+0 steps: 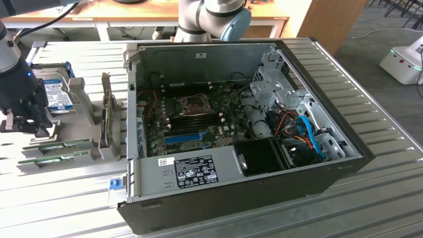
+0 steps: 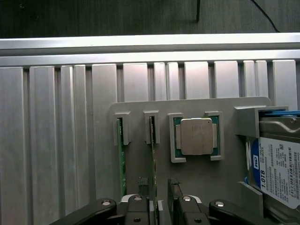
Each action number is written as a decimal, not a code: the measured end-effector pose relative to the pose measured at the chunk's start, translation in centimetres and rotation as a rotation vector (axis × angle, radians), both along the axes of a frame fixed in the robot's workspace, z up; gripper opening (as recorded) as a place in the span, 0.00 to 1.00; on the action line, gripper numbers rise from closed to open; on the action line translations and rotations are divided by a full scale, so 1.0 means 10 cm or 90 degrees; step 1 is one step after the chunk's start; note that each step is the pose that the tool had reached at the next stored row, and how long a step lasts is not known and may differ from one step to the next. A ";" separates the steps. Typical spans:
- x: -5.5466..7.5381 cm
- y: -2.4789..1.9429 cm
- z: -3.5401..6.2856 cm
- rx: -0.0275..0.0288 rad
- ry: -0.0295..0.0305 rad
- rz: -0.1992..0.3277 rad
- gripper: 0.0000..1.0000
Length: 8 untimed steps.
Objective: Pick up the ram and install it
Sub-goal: 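Pick up the ram and move it above insertion slot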
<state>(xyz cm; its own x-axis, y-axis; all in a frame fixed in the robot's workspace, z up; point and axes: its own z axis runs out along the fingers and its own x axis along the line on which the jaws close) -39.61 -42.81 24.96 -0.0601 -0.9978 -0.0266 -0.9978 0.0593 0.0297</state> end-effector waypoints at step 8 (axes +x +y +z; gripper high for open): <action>0.00 -0.103 0.001 -0.0001 0.0001 0.000 0.30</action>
